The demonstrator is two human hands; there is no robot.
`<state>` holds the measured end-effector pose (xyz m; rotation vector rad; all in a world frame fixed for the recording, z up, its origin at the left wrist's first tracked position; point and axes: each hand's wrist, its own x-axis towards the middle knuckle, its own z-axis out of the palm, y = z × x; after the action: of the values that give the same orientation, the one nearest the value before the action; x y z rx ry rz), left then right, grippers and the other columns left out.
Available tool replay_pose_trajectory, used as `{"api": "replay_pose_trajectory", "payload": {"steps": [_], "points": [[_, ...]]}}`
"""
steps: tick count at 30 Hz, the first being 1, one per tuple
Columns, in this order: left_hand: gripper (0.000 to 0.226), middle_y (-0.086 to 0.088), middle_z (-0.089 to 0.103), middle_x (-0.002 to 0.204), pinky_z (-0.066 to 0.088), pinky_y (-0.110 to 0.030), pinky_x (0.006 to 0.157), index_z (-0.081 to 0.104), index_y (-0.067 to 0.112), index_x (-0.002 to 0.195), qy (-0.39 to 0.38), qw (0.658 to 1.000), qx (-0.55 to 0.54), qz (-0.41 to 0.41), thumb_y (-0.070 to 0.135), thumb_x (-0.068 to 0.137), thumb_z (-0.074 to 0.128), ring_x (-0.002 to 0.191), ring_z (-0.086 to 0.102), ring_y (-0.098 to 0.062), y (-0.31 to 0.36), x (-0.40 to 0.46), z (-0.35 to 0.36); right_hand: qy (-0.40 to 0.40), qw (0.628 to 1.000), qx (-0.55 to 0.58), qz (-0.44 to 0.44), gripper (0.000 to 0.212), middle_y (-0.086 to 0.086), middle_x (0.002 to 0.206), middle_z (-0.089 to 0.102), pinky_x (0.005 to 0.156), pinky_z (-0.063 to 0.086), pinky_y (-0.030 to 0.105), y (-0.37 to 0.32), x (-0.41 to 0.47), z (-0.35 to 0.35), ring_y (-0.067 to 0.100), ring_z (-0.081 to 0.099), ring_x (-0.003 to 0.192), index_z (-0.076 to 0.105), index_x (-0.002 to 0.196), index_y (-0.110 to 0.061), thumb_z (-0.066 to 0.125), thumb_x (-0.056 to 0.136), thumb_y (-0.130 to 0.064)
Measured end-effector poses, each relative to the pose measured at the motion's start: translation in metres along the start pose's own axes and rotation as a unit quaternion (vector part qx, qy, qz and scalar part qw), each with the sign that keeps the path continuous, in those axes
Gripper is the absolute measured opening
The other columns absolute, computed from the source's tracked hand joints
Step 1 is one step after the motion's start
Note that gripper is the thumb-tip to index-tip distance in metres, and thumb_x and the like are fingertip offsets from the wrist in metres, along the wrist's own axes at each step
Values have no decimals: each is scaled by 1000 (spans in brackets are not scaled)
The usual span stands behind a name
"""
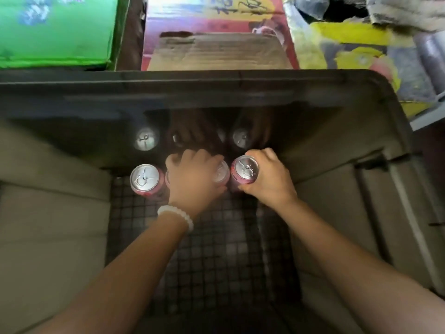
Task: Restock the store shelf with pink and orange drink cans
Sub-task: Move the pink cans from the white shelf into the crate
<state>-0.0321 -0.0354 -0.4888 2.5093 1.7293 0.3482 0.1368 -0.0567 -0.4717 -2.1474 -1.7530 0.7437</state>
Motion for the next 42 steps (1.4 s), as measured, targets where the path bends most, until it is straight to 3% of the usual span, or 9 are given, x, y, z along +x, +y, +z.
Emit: {"api": "replay_pose_trajectory", "payload": {"steps": [4,8,13,16,21,24,31,37,42], "points": [[66,-1,58,105,34,-55,91,61,29,120,-53,997,52,-7,52,60,77,102,52,-27,9,-1,-10,-25,999,-43,-5,76,1,128,47,93,47,38,-3,-8,0,26,54,113,44,134,-21,80,68,-30],[58,2,48,128,25,-53,99,40,33,139,-121,990,68,-22,60,87,40,122,39,-23,13,0,-36,-112,984,-138,-11,80,5,145,36,100,41,41,-15,-13,-23,30,42,128,22,147,-22,65,82,-40],[48,0,54,124,34,-41,91,52,27,129,-106,990,97,0,52,93,31,119,44,-22,9,-16,-89,-31,978,-197,-65,49,7,129,47,90,46,39,-50,-43,-61,27,48,118,46,131,-15,49,92,-43],[54,-1,57,124,36,-40,94,55,26,127,-68,991,110,11,53,92,23,118,48,-23,1,-30,-135,6,975,-199,-99,45,5,124,50,87,46,38,-82,-63,-83,24,49,116,51,127,-16,47,93,-45],[49,-1,58,126,38,-40,97,52,26,131,11,995,101,17,50,94,32,121,48,-24,-20,-38,-225,74,970,-165,-164,45,1,124,52,84,48,36,-152,-89,-125,21,51,114,51,127,-20,45,93,-48],[60,-6,66,109,47,-42,83,63,22,118,86,992,97,11,54,85,24,105,59,-30,-33,-35,-283,113,960,-149,-207,43,2,122,54,83,47,36,-196,-99,-155,24,54,111,53,123,-18,47,92,-47],[50,-4,67,95,50,-40,71,69,24,102,182,978,105,2,58,81,39,91,62,-30,-69,-6,-402,183,936,-129,-272,48,5,124,52,86,47,38,-302,-83,-229,26,55,112,49,128,-14,50,91,-45],[59,0,66,107,46,-39,78,63,32,112,192,975,105,-33,65,74,34,100,60,-31,-99,35,-448,173,939,-174,-242,67,8,135,46,86,48,41,-356,-47,-264,30,54,116,38,136,-15,53,86,-56],[69,5,57,126,40,-38,93,45,37,133,75,987,127,-69,71,73,54,120,47,-23,-112,70,-452,142,945,-177,-236,71,6,126,55,86,47,36,-368,-13,-265,26,56,114,48,123,-12,59,77,-64]]}}
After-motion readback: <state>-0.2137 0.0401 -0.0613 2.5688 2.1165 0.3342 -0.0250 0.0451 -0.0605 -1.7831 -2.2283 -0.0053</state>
